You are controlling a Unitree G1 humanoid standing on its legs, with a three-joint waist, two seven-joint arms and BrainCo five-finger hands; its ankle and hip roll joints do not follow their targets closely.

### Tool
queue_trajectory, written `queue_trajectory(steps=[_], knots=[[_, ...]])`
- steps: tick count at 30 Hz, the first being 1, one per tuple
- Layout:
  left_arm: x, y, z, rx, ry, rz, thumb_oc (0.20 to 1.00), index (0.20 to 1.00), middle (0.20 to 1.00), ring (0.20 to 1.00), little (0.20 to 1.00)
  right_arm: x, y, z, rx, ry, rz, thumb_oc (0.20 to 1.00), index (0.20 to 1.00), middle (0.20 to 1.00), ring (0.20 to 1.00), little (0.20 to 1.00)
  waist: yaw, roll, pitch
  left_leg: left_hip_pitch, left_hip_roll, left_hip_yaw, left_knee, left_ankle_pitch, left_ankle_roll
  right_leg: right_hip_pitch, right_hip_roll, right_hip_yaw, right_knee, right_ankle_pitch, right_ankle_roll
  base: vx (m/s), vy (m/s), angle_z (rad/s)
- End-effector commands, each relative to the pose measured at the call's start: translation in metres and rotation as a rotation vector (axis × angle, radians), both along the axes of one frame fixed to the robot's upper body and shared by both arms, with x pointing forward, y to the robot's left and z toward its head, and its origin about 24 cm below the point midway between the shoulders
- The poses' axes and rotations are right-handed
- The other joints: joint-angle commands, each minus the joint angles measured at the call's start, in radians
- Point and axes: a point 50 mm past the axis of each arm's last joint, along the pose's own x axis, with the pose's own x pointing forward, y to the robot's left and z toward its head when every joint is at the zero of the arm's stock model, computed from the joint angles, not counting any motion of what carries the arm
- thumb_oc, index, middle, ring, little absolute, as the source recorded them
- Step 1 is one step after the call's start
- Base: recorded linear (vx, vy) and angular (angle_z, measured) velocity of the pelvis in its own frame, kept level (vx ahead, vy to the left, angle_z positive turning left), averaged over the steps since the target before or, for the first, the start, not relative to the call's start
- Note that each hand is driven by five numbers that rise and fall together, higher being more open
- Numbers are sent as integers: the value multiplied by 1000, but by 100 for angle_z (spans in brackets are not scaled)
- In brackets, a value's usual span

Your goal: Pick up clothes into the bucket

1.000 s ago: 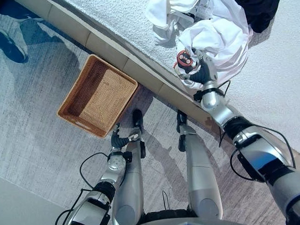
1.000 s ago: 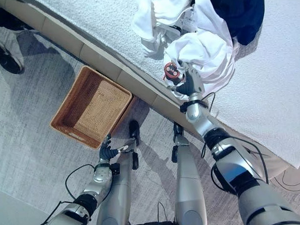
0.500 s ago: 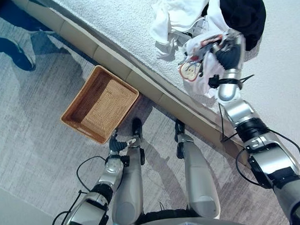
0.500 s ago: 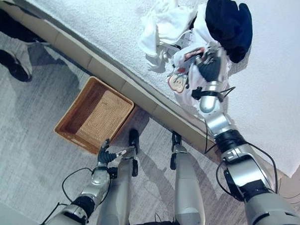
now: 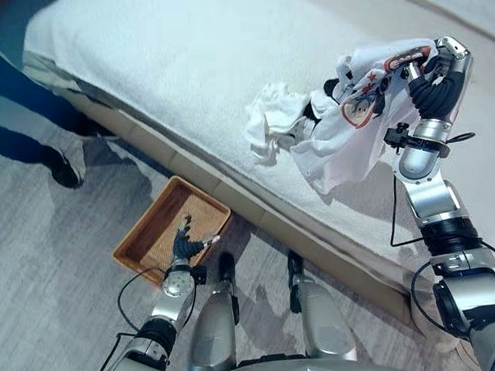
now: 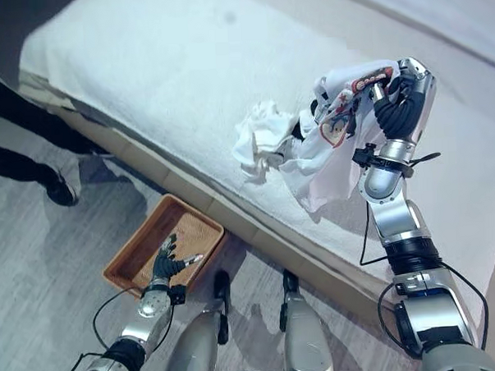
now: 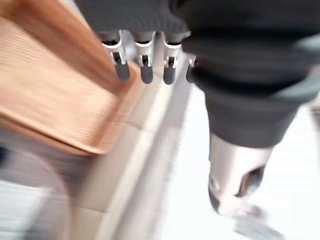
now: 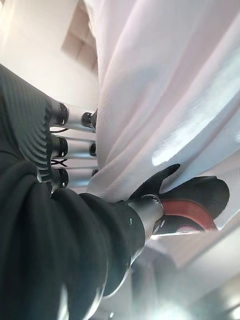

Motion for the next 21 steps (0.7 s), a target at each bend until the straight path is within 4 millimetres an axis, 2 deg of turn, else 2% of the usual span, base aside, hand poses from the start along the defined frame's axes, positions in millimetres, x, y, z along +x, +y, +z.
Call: queue_trajectory(steps=[1, 4, 5, 7, 8, 10, 11, 12, 15, 21], knots=[[10, -11, 21, -53, -106, -109, 1000, 1000, 1000, 1000, 1000, -13, 19, 26, -27, -149, 150, 200, 200, 200, 200, 200, -15, -22, -122, 21, -11, 22, 6, -43, 0, 63, 9, -21, -35, -4, 34, 66, -3, -7], [22, -28, 50, -88, -209, -245, 1000, 1000, 1000, 1000, 1000, -9, 36, 18, -57, -69, 263, 200, 200, 200, 200, 200, -23, -19, -166, 76, -11, 36, -9, -52, 2, 114, 16, -11, -59, -2, 37, 126, 15, -11], [30, -37, 67, -66, -260, -338, 1000, 1000, 1000, 1000, 1000, -6, 46, 10, -91, 10, 344, 200, 200, 200, 200, 200, -29, -19, -193, 110, -9, 45, -17, -59, 2, 147, 18, -4, -75, -3, 38, 148, 7, -15], [37, -46, 82, -26, -299, -423, 1000, 1000, 1000, 1000, 1000, -2, 53, 1, -90, 84, 426, 200, 200, 200, 200, 200, -34, -19, -223, 137, -6, 49, -25, -65, 2, 174, 19, 0, -85, -5, 38, 111, 0, -23], [37, -46, 82, -26, -299, -424, 1000, 1000, 1000, 1000, 1000, -2, 53, 2, -90, 85, 427, 200, 200, 200, 200, 200, -33, -19, -221, 140, -5, 50, -26, -65, 2, 176, 19, 0, -87, -5, 38, 60, -2, -17], [47, -56, 104, 21, -360, -494, 1000, 1000, 1000, 1000, 1000, 1, 61, -5, -104, 163, 517, 200, 200, 200, 200, 200, -38, -19, -243, 165, -3, 55, -40, -67, 0, 199, 22, 1, -98, -6, 38, 75, -7, -5], [54, -70, 126, 65, -423, -582, 1000, 1000, 1000, 1000, 1000, 0, 66, -6, -161, 212, 573, 200, 200, 200, 200, 200, -42, -21, -265, 183, 1, 59, -49, -67, -1, 217, 23, -3, -107, -8, 38, 71, -19, -3], [54, -71, 127, 65, -423, -583, 1000, 1000, 1000, 1000, 1000, 0, 66, -6, -161, 211, 572, 200, 200, 200, 200, 200, -41, -21, -261, 187, 1, 59, -51, -67, -1, 221, 23, -3, -108, -8, 38, 66, -22, 3], [61, -94, 156, 126, -499, -713, 1000, 1000, 1000, 1000, 1000, -2, 70, -7, -220, 270, 643, 200, 200, 200, 200, 200, -44, -20, -286, 214, 5, 60, -60, -71, -3, 252, 26, -8, -127, -8, 38, 65, -9, -3], [70, -114, 158, 121, -484, -730, 1000, 1000, 1000, 1000, 1000, -12, 91, 0, -220, 256, 835, 200, 200, 200, 200, 200, -48, -24, -303, 242, 11, 64, -71, -70, -5, 283, 28, -10, -141, -10, 38, 19, -4, -1]])
